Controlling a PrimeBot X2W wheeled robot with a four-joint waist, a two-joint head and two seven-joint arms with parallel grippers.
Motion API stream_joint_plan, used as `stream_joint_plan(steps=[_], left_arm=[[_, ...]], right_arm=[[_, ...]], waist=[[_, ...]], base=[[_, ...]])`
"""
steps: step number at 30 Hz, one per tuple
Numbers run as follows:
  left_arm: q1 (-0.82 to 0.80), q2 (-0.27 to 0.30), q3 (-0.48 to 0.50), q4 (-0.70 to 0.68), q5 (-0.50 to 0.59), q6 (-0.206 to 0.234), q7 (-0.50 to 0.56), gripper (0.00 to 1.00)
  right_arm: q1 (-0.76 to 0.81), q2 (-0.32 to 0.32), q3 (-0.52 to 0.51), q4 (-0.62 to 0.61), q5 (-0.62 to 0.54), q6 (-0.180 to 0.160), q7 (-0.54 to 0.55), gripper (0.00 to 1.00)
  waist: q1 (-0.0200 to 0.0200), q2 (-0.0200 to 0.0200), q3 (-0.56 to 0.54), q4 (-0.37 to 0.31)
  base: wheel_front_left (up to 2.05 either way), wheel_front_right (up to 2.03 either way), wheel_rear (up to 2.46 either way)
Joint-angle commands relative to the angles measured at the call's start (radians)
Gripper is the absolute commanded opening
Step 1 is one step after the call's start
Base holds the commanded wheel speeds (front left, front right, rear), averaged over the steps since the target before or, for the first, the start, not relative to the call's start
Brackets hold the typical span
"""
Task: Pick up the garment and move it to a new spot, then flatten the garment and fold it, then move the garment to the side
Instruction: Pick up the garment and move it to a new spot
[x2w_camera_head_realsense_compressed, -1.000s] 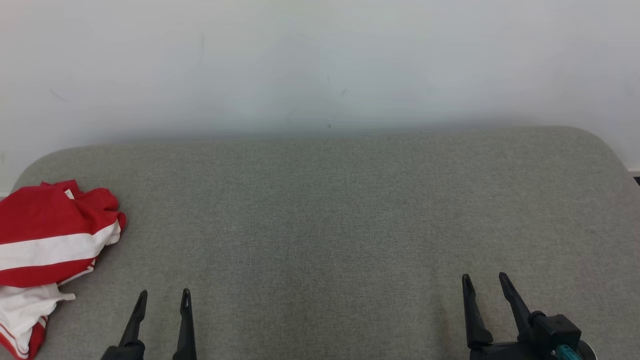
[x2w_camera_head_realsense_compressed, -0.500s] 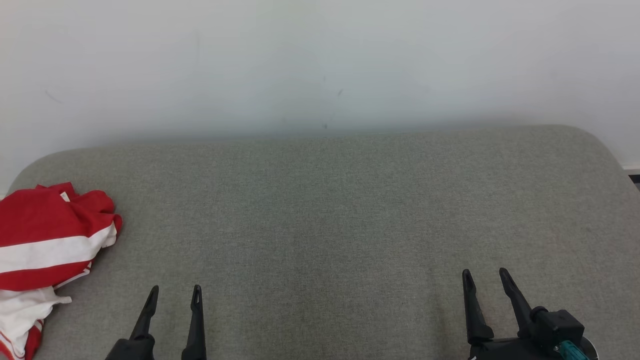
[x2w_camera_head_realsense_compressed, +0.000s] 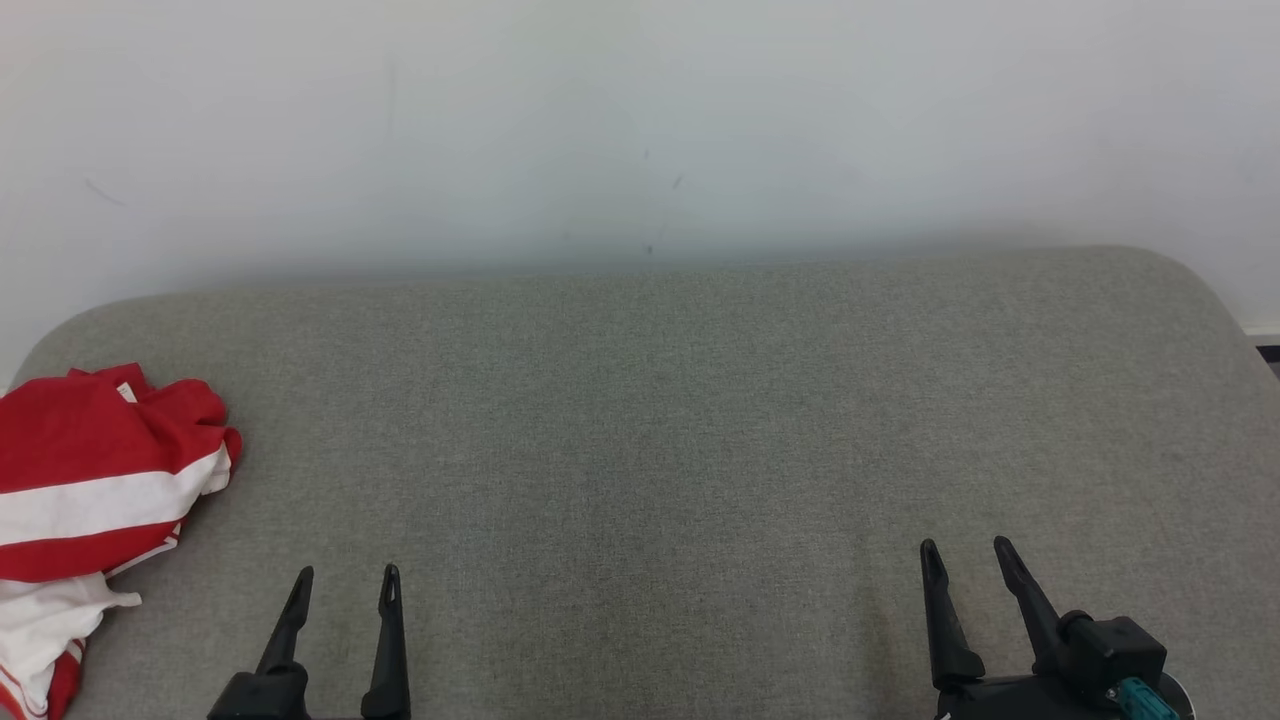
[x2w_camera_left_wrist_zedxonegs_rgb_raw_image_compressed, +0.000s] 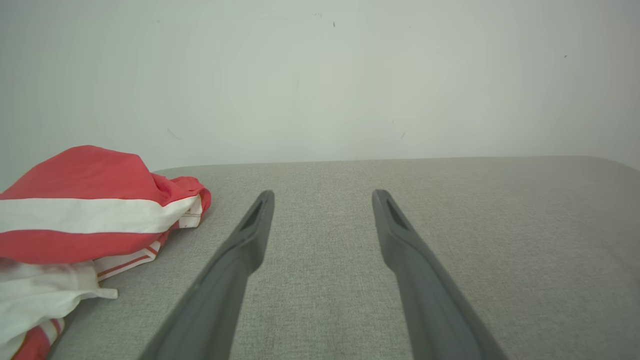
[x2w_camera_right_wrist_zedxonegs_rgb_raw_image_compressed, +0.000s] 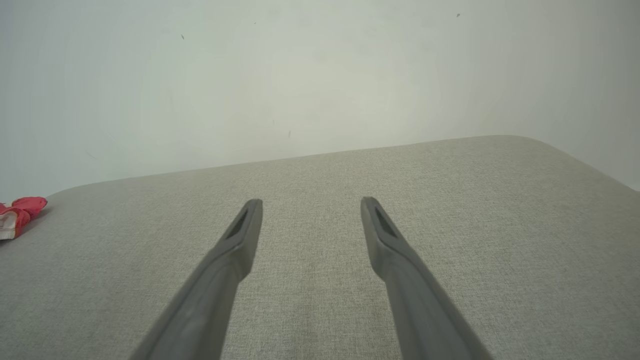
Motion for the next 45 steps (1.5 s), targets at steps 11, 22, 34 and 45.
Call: stream_joint_plan(steps=[11,22,34,45], left_arm=[[0.002,0.012,-0.001,0.012,-0.022,0.012,-0.005,1.00],[-0.009,0.032,0.001,0.018,-0.027,0.013,0.008,1.00],[0.009,0.041,0.008,0.020,-0.046,0.030,0.016,1.00],[0.031,0.048,0.024,0.023,-0.063,0.048,0.013,1.00]], right_arm=[[0.006,0.001,0.001,0.002,0.013,0.003,0.012,1.00],[0.020,0.001,-0.005,0.010,0.023,0.003,0.010,1.00],[0.030,0.001,-0.005,0.019,0.027,0.003,0.003,1.00],[0.034,0.001,-0.001,0.035,0.031,0.003,0.000,1.00]], waist=[[0.0000,0.0000,0.000,0.004],[0.0000,0.0000,0.000,0.082],[0.0000,0.0000,0.003,0.238],[0.0000,0.0000,-0.007,0.346]], base=[[0.00,0.00,0.00],[0.00,0.00,0.00],[0.00,0.00,0.00],[0.00,0.00,0.00]])
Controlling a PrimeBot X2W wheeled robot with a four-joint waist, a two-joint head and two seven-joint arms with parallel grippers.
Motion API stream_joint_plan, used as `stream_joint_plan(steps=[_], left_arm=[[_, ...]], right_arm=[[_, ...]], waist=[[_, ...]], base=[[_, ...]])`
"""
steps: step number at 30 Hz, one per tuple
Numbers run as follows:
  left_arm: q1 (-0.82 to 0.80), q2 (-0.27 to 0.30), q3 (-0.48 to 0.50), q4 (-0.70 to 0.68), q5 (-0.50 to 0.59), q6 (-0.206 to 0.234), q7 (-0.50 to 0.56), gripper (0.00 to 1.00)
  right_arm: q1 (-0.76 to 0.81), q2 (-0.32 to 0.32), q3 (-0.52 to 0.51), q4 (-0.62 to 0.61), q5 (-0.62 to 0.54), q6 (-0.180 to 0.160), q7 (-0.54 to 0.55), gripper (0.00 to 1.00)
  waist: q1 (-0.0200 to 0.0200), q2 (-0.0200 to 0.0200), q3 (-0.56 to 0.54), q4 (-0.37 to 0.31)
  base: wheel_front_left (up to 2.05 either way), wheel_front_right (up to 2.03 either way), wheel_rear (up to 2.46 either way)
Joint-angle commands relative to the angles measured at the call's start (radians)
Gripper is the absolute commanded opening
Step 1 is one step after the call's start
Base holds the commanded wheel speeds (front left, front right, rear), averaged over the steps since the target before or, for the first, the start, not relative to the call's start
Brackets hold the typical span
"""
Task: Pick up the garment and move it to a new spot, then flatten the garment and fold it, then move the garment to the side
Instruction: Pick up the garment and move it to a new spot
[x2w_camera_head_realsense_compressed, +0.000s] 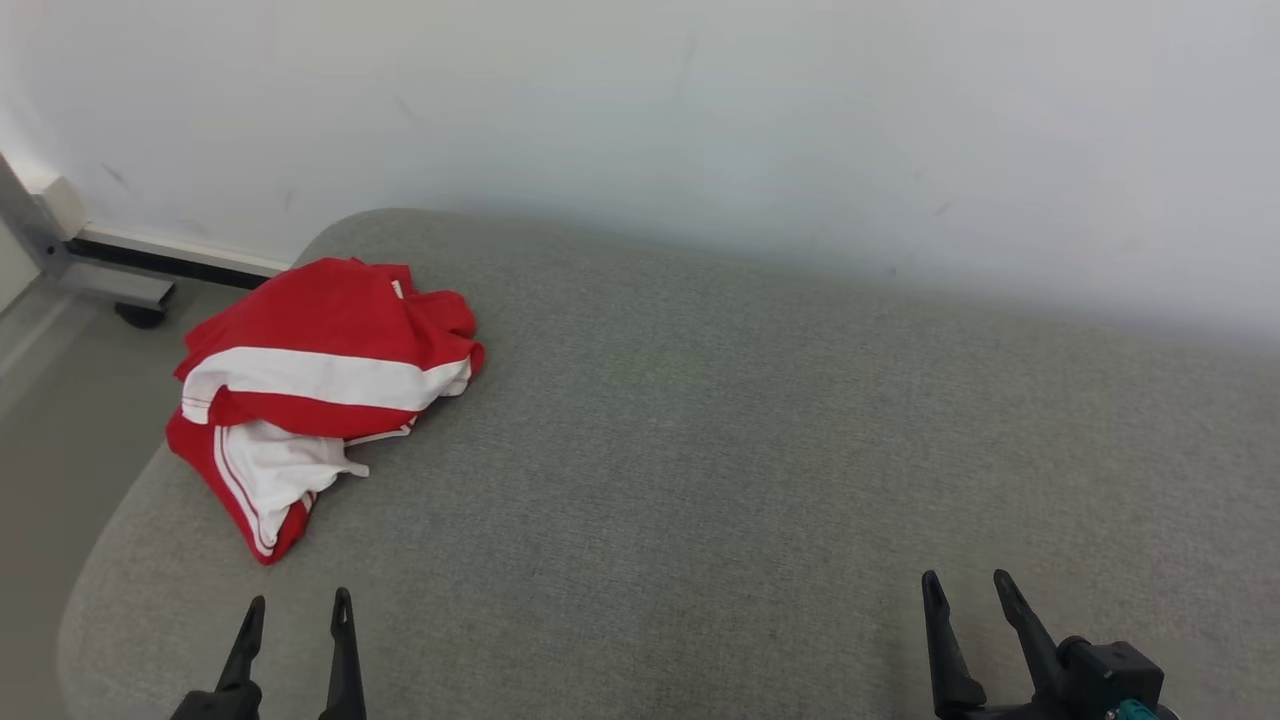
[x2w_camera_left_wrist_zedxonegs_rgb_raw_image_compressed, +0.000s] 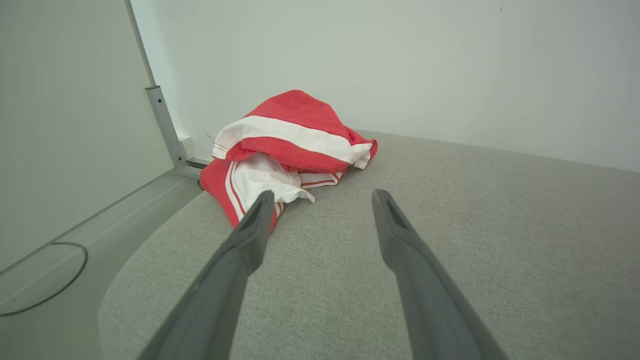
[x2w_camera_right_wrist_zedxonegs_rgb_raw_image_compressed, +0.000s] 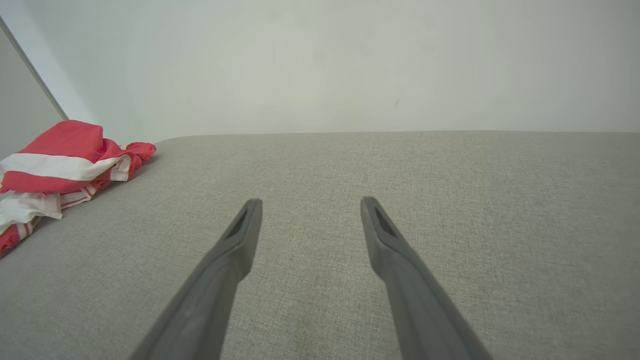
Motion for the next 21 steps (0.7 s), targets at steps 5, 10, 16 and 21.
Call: stream_joint_plan(steps=[5,10,16,21], left_arm=[[0.017,0.007,0.005,0.000,-0.011,0.009,-0.002,1.00],[0.019,0.011,0.009,-0.001,-0.015,0.017,-0.009,1.00],[0.020,0.016,0.015,0.004,-0.021,0.027,-0.012,1.00],[0.031,0.012,0.019,0.003,-0.022,0.044,-0.021,1.00]], right_arm=[[0.007,0.001,0.001,0.004,0.005,0.003,-0.005,1.00],[0.008,0.001,0.006,0.001,0.005,0.003,-0.005,1.00],[0.005,0.001,0.010,0.007,0.007,0.003,-0.009,1.00],[-0.002,0.001,0.015,0.012,0.008,0.003,-0.012,1.00]], waist=[[0.0000,0.0000,-0.006,0.068],[0.0000,0.0000,-0.005,0.100],[0.0000,0.0000,-0.004,0.126],[0.0000,0.0000,-0.003,0.131]], base=[[0.00,0.00,0.00],[0.00,0.00,0.00],[0.00,0.00,0.00],[0.00,0.00,0.00]])
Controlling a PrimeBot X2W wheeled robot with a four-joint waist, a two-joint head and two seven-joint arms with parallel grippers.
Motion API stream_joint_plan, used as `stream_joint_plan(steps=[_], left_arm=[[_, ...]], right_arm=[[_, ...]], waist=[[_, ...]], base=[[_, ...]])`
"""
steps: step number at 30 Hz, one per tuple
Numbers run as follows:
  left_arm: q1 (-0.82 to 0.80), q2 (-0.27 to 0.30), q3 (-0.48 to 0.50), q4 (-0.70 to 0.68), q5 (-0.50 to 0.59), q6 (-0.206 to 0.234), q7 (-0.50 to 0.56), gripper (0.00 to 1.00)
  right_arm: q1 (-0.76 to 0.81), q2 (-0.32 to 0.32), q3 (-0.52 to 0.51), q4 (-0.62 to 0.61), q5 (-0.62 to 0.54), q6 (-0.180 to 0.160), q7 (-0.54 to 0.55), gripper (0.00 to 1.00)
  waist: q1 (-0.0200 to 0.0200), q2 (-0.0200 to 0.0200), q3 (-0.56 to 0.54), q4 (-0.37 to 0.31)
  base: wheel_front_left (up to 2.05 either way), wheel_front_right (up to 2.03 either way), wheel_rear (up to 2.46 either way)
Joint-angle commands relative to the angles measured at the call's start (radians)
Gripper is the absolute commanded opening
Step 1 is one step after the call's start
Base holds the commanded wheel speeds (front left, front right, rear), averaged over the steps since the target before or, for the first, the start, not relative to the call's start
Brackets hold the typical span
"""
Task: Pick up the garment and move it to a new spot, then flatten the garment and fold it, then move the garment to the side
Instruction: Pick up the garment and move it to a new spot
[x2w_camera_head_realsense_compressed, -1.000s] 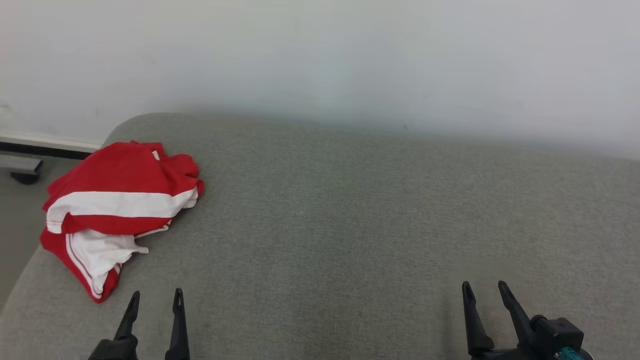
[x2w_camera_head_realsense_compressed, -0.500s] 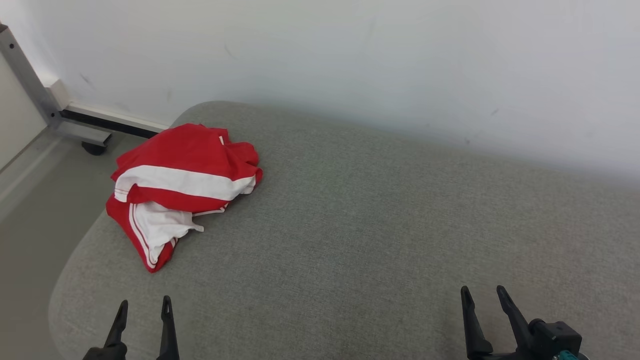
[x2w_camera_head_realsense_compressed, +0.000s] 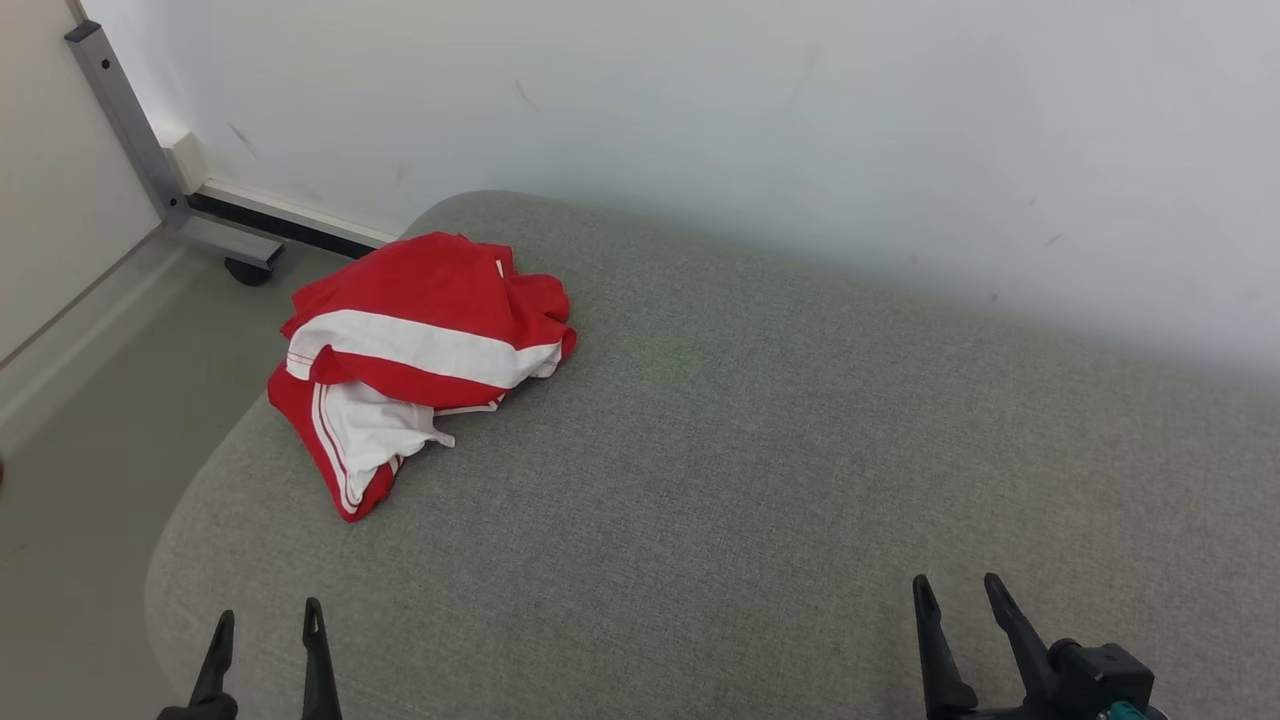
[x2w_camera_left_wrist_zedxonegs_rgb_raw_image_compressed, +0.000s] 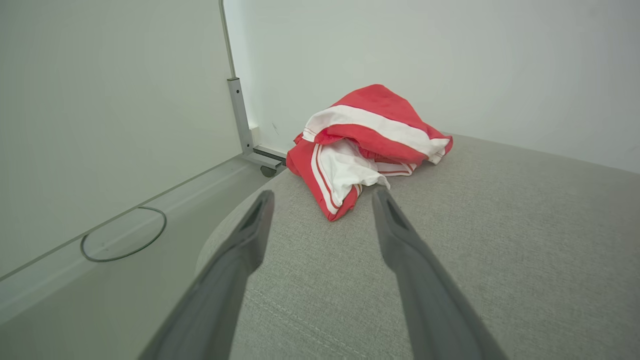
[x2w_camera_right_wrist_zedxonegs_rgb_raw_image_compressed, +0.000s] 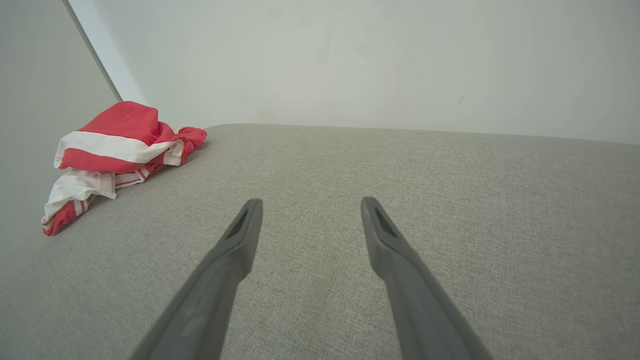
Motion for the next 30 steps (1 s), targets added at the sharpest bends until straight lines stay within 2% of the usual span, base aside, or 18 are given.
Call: stream_joint_plan(steps=[1,6,11,20,22,26,27,30], left_arm=[[0.017,0.000,0.002,-0.001,-0.012,0.007,-0.007,1.00],[-0.004,-0.002,0.018,0.004,-0.024,0.022,-0.013,1.00],[-0.060,0.009,0.051,-0.008,-0.063,0.017,-0.023,1.00],[-0.239,0.088,0.102,-0.010,-0.108,-0.019,0.007,1.00],[-0.289,0.101,0.136,-0.004,-0.150,-0.023,0.015,1.00],[-0.364,0.154,0.180,-0.003,-0.174,-0.026,0.040,1.00],[-0.392,0.191,0.191,0.003,-0.168,-0.025,0.065,1.00],[-0.446,0.230,0.209,0.016,-0.178,-0.023,0.098,1.00]], right_arm=[[-0.004,0.001,0.005,0.001,0.001,0.003,-0.006,1.00],[-0.018,0.001,0.017,0.001,-0.004,0.003,-0.004,1.00],[-0.047,0.001,0.031,-0.008,-0.023,0.003,0.004,1.00],[-0.102,0.001,0.025,-0.035,-0.052,0.003,0.014,1.00],[-0.121,0.001,0.034,-0.043,-0.052,0.003,0.014,1.00],[-0.159,0.001,0.049,-0.053,-0.045,0.003,0.007,1.00],[-0.175,0.001,0.060,-0.057,-0.038,0.003,0.002,1.00],[-0.198,0.001,0.068,-0.061,-0.031,0.003,-0.006,1.00]], waist=[[0.0000,0.0000,0.001,-0.001],[0.0000,0.0000,0.012,-0.023],[0.0000,0.0000,0.046,-0.084],[0.0000,0.0000,0.140,-0.205],[0.0000,0.0000,0.166,-0.245],[0.0000,0.0000,0.215,-0.323],[0.0000,0.0000,0.238,-0.359],[0.0000,0.0000,0.274,-0.403]], base=[[0.00,0.00,0.00],[0.00,0.00,0.00],[0.00,0.00,0.00],[0.00,0.00,0.00],[0.00,0.00,0.00],[0.00,0.00,0.00],[0.00,0.00,0.00],[0.00,0.00,0.00]])
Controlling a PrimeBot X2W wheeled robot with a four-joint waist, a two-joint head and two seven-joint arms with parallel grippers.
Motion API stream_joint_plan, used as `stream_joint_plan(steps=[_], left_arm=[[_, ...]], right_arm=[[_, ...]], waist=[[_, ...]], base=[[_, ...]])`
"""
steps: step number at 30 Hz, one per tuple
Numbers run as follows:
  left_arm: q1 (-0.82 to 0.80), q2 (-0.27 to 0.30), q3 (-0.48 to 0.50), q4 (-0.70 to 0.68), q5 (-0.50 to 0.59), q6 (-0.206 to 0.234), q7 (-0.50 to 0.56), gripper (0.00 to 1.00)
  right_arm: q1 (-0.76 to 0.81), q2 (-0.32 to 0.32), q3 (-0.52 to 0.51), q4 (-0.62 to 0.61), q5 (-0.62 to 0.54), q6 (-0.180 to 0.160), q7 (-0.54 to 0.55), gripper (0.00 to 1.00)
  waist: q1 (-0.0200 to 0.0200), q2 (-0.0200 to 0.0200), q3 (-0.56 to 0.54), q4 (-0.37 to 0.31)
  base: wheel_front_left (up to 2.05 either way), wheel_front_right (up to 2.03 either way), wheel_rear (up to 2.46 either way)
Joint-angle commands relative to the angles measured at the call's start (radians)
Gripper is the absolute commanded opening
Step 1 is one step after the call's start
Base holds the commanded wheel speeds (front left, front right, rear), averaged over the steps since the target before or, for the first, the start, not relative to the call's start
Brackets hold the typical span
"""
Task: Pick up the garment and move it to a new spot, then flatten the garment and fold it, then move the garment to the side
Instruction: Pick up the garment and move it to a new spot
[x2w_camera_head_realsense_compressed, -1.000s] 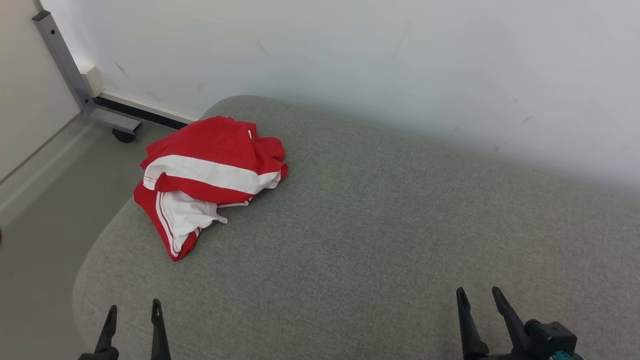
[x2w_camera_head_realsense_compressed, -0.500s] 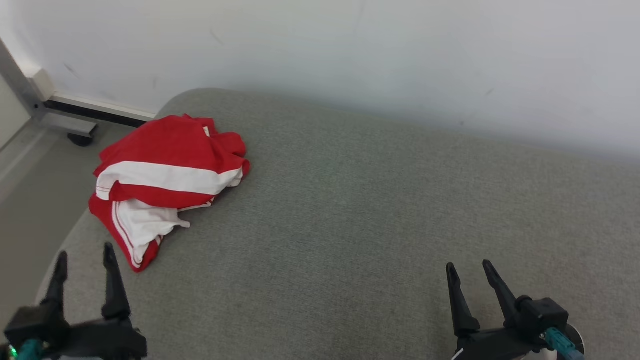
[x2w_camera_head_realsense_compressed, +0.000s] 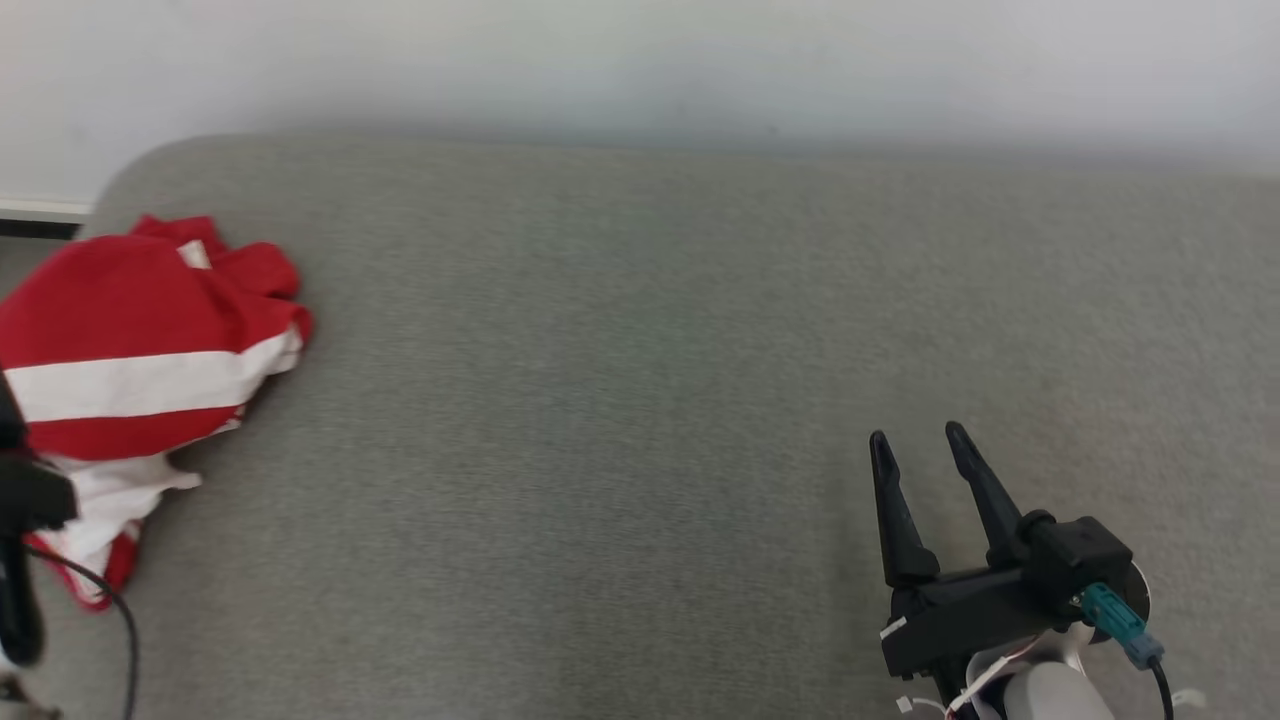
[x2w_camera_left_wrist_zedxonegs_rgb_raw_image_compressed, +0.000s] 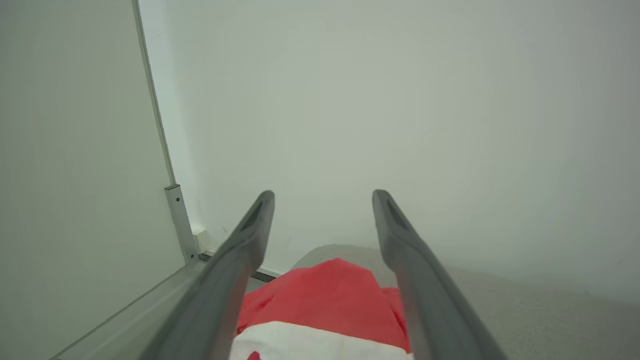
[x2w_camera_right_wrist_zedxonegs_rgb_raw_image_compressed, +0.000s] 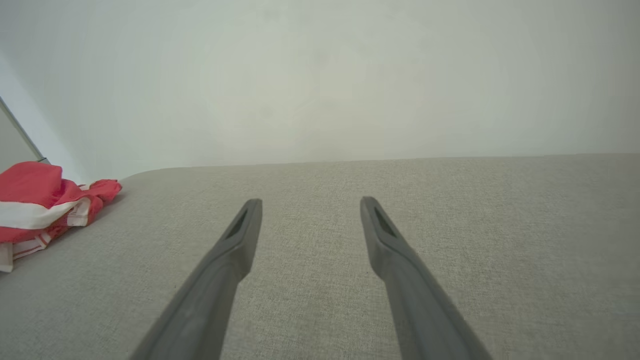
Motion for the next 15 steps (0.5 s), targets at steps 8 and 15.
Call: stream_joint_plan(steps=[8,15], left_arm=[[-0.115,0.102,0.037,0.096,-0.030,-0.008,0.089,1.00],[-0.146,0.175,0.025,0.228,-0.022,-0.035,0.166,1.00]], right_arm=[[-0.051,0.001,0.002,0.002,0.025,0.003,-0.027,1.00],[-0.072,0.002,0.006,0.014,0.038,0.003,-0.044,1.00]], waist=[[-0.0001,-0.0001,0.171,-0.190],[-0.0001,-0.0001,0.206,-0.231]], base=[[0.00,0.00,0.00],[0.00,0.00,0.00]])
